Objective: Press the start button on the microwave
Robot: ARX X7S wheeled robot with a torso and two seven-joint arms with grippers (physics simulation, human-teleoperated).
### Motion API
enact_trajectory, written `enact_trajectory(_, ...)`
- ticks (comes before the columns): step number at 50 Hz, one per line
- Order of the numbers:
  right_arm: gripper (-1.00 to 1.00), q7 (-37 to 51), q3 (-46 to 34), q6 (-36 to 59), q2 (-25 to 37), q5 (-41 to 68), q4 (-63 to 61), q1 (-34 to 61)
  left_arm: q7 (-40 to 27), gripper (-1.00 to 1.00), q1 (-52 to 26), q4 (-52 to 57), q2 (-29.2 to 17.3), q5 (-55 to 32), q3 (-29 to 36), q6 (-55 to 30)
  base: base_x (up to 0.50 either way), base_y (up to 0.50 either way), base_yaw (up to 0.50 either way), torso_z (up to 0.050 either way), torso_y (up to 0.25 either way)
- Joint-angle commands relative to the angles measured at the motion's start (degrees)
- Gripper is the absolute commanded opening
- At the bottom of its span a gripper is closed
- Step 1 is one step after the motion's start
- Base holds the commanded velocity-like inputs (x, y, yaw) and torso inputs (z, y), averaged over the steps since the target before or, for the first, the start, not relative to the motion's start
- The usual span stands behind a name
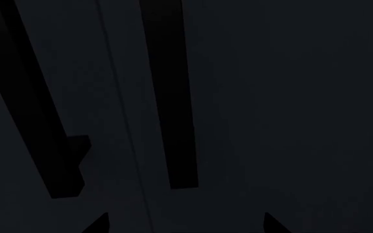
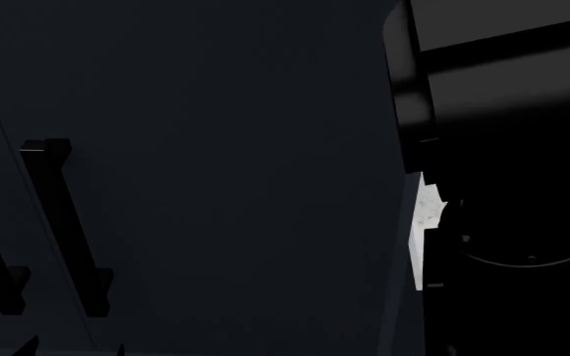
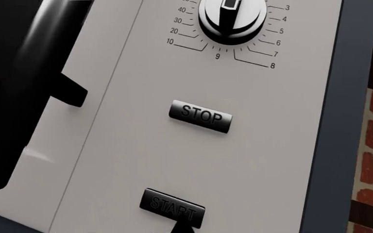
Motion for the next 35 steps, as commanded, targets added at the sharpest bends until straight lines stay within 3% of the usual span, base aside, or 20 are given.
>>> enact_trajectory(1,-1.00,-1.2,1.6,-2.4,-1.2,-0.1,5.1,0.9,1.0,1.00,-0.2,-0.8,1.2,0.5,-1.3,0.1,0.00,0.00,0.00,0.000,0.000)
enact_trajectory(35,-1.00,-1.1,0.2,-9.4,-2.2,2.0,21.2,6.6,0.3,1.00,0.0,-1.8,0.5,-0.8,-1.4,1.2,0.01,0.00,0.01,0.003,0.000)
